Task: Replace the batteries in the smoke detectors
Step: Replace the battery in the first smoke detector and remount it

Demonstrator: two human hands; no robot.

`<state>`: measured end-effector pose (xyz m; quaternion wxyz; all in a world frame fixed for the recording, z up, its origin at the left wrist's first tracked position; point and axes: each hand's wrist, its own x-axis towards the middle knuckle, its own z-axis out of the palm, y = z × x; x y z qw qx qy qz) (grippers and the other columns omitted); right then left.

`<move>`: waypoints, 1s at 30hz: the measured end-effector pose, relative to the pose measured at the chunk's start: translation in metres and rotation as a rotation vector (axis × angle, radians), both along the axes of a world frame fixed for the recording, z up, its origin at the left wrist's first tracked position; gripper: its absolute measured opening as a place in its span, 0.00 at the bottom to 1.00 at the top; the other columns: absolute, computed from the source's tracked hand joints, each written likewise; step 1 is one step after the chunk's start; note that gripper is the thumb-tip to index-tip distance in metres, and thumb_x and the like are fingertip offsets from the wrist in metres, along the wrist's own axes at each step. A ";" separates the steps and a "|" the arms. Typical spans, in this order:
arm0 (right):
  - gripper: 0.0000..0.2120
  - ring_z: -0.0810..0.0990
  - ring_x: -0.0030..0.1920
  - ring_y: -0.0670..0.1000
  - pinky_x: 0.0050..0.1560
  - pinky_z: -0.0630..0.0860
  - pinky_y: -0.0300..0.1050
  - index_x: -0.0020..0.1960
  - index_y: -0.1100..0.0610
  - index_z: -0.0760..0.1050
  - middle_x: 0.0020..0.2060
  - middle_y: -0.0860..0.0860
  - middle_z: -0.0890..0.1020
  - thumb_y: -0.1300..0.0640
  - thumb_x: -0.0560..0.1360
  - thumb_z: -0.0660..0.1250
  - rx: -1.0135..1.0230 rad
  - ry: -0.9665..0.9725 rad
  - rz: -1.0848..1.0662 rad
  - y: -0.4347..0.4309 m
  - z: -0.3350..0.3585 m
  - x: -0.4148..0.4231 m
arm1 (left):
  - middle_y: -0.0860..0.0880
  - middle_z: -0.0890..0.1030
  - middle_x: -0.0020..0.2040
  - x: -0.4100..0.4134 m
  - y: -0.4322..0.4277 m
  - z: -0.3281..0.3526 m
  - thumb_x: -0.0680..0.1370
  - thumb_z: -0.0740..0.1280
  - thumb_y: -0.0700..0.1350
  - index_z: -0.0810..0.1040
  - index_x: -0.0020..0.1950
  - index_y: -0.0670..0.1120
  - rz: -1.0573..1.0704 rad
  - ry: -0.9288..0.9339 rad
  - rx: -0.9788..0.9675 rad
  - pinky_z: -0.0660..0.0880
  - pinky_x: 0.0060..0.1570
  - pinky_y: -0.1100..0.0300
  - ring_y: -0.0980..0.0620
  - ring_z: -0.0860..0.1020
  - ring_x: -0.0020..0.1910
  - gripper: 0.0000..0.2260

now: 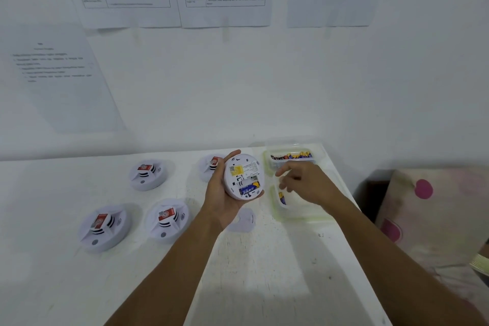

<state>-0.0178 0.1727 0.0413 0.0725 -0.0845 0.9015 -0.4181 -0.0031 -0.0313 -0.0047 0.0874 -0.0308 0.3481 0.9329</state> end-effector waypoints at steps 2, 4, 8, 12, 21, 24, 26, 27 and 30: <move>0.06 0.82 0.37 0.46 0.41 0.76 0.35 0.47 0.52 0.82 0.41 0.48 0.85 0.61 0.76 0.68 -0.105 0.037 -0.008 -0.013 0.001 0.012 | 0.43 0.78 0.65 0.001 0.002 0.003 0.76 0.62 0.57 0.73 0.69 0.50 0.010 0.015 -0.005 0.74 0.57 0.34 0.37 0.76 0.64 0.24; 0.04 0.80 0.35 0.41 0.36 0.73 0.27 0.46 0.53 0.83 0.41 0.44 0.85 0.59 0.75 0.69 -0.140 0.070 -0.026 -0.027 -0.004 0.020 | 0.43 0.78 0.65 0.002 0.003 0.007 0.77 0.60 0.57 0.73 0.70 0.50 0.029 0.037 -0.004 0.73 0.58 0.37 0.39 0.76 0.63 0.23; 0.05 0.82 0.43 0.39 0.42 0.73 0.26 0.45 0.54 0.84 0.44 0.43 0.85 0.60 0.75 0.69 -0.291 0.070 -0.160 -0.045 -0.015 0.028 | 0.46 0.81 0.60 0.004 0.005 0.011 0.83 0.54 0.53 0.75 0.65 0.51 0.071 0.057 -0.015 0.74 0.57 0.43 0.43 0.77 0.59 0.16; 0.06 0.82 0.47 0.42 0.44 0.75 0.30 0.48 0.56 0.83 0.44 0.46 0.84 0.62 0.76 0.68 -0.376 0.070 -0.265 -0.058 -0.018 0.031 | 0.45 0.80 0.61 0.005 0.009 0.013 0.83 0.54 0.51 0.76 0.64 0.51 0.111 0.066 -0.020 0.75 0.56 0.46 0.44 0.77 0.59 0.15; 0.06 0.82 0.46 0.42 0.42 0.74 0.31 0.46 0.55 0.82 0.43 0.47 0.84 0.63 0.75 0.68 -0.478 0.034 -0.292 -0.058 -0.009 0.027 | 0.45 0.80 0.59 0.002 0.015 0.022 0.76 0.62 0.53 0.76 0.63 0.51 0.144 0.135 -0.030 0.78 0.51 0.50 0.45 0.78 0.57 0.17; 0.03 0.83 0.46 0.44 0.43 0.75 0.33 0.45 0.55 0.82 0.43 0.48 0.85 0.61 0.75 0.69 -0.518 0.063 -0.304 -0.055 -0.010 0.028 | 0.45 0.80 0.59 0.001 0.020 0.025 0.78 0.60 0.52 0.75 0.63 0.51 0.141 0.146 -0.029 0.78 0.50 0.50 0.45 0.79 0.56 0.15; 0.02 0.82 0.45 0.46 0.44 0.75 0.35 0.45 0.56 0.81 0.42 0.49 0.84 0.60 0.75 0.70 -0.553 0.102 -0.329 -0.053 -0.011 0.030 | 0.46 0.81 0.59 -0.001 0.024 0.026 0.78 0.60 0.52 0.76 0.63 0.51 0.139 0.152 -0.045 0.79 0.50 0.50 0.46 0.80 0.55 0.15; 0.01 0.81 0.44 0.46 0.44 0.75 0.36 0.44 0.56 0.81 0.41 0.49 0.84 0.60 0.75 0.71 -0.570 0.116 -0.346 -0.051 -0.012 0.031 | 0.46 0.81 0.58 -0.002 0.027 0.027 0.79 0.59 0.51 0.76 0.62 0.51 0.138 0.153 -0.054 0.79 0.50 0.50 0.47 0.80 0.55 0.14; 0.03 0.81 0.42 0.47 0.43 0.77 0.42 0.42 0.55 0.81 0.40 0.49 0.84 0.59 0.75 0.71 -0.608 0.136 -0.388 -0.047 -0.010 0.031 | 0.47 0.81 0.58 -0.003 0.033 0.025 0.83 0.56 0.50 0.77 0.62 0.52 0.131 0.135 -0.044 0.80 0.51 0.50 0.46 0.80 0.56 0.13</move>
